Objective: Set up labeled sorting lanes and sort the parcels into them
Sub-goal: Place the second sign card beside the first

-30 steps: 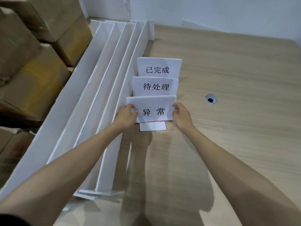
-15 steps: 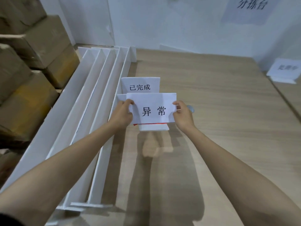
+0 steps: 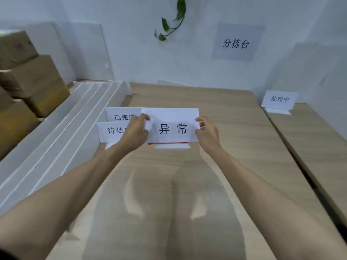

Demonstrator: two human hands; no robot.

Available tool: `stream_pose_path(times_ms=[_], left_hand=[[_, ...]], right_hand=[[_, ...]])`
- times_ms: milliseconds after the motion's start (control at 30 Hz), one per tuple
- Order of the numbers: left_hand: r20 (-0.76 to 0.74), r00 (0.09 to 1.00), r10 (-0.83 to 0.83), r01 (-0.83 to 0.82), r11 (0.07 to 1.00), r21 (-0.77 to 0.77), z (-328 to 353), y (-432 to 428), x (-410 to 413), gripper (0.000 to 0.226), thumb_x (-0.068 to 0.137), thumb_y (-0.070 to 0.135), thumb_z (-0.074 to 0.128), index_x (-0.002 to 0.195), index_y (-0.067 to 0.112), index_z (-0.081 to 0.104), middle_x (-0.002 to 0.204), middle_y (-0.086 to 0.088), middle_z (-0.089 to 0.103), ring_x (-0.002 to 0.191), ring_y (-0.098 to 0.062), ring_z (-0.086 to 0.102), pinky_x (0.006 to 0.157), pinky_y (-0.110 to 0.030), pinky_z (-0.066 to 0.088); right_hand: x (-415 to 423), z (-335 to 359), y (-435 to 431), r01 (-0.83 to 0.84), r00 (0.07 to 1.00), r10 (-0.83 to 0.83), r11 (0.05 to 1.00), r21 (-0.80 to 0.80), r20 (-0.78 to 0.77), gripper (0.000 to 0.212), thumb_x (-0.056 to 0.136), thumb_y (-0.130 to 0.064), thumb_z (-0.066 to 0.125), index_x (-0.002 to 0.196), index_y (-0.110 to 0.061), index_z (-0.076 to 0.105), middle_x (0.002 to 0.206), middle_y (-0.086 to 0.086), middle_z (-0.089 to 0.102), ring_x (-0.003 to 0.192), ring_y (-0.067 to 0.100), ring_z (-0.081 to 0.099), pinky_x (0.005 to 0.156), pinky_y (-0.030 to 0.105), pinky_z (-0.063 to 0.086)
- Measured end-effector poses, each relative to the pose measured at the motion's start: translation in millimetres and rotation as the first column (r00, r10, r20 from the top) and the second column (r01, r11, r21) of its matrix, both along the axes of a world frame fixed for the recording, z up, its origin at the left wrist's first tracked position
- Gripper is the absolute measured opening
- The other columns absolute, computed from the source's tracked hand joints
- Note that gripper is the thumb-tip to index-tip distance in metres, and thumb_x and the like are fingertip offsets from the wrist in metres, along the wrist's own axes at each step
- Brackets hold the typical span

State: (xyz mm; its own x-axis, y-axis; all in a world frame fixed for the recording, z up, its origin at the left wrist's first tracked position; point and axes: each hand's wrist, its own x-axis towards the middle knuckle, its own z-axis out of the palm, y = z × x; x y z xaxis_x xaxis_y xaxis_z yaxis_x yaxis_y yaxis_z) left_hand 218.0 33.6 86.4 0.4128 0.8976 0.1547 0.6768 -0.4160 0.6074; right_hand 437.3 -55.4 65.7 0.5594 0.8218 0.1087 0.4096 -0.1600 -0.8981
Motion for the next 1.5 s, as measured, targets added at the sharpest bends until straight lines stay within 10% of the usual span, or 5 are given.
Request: stream_pose_path(times_ms=[633, 1500], left_hand=[[0.1, 0.985, -0.14, 0.131, 0.988, 0.085, 50.8, -69.7, 213.2, 0.037, 0.078, -0.007, 0.046, 0.112, 0.007, 0.05, 0.1, -0.013, 0.047, 0.084, -0.029, 0.048, 0.06, -0.032, 0.037], [0.315, 0.947, -0.059, 0.087, 0.994, -0.074, -16.2, 154.3, 373.8, 0.034, 0.083, 0.003, 0.049, 0.111, 0.018, 0.059, 0.111, -0.003, 0.049, 0.097, -0.026, 0.055, 0.075, -0.032, 0.046]], right_hand=[[199.4, 56.0, -106.2, 0.124, 0.991, -0.128, 0.989, 0.076, 0.047, 0.04, 0.078, 0.009, 0.045, 0.102, -0.022, 0.054, 0.085, -0.002, 0.047, 0.075, 0.014, 0.045, 0.058, 0.024, 0.036], [353.4, 10.8, 105.0, 0.086, 0.996, -0.085, 0.995, 0.057, -0.029, 0.037, 0.083, 0.006, 0.053, 0.104, -0.024, 0.061, 0.086, -0.011, 0.048, 0.073, 0.01, 0.046, 0.055, 0.005, 0.037]])
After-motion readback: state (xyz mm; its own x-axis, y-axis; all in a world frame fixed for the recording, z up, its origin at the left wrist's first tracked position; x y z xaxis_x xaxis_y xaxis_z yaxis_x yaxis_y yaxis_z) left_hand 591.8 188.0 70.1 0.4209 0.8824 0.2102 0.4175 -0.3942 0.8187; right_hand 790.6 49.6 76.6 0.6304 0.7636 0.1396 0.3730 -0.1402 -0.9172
